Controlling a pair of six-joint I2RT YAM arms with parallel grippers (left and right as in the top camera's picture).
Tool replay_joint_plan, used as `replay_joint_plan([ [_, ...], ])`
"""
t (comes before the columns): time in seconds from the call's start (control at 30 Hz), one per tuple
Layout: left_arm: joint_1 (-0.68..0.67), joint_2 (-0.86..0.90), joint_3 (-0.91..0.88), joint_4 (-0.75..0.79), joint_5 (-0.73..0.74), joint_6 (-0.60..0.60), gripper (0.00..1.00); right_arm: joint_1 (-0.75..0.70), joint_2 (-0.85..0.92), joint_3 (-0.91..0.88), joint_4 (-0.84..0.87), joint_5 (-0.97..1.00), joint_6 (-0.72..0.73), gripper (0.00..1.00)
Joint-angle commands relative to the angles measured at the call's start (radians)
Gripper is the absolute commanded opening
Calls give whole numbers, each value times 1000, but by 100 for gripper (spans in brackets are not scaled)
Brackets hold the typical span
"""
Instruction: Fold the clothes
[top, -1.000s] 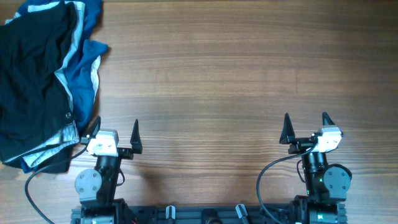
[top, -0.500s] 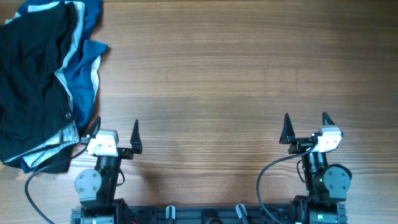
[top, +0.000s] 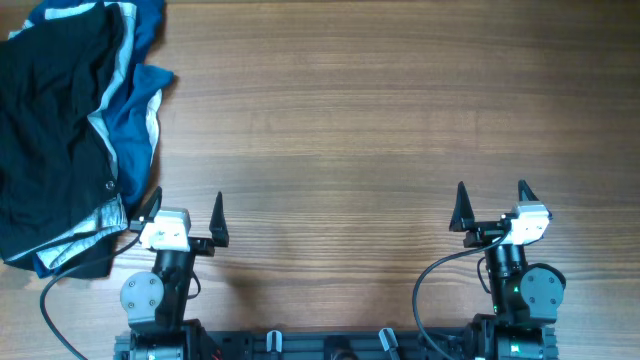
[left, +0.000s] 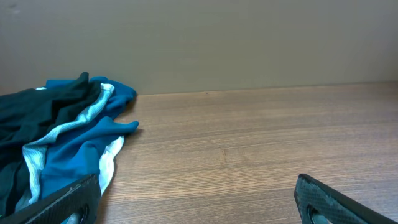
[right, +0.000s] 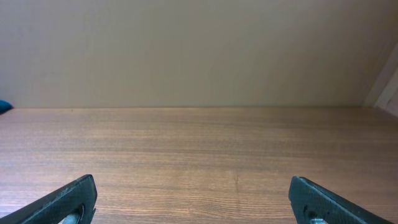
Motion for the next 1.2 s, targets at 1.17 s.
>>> replay_joint_plan([
  [1.17, -7, 116, 216, -90, 93, -69, 100, -2, 287, 258, 357, -385, 38, 100],
])
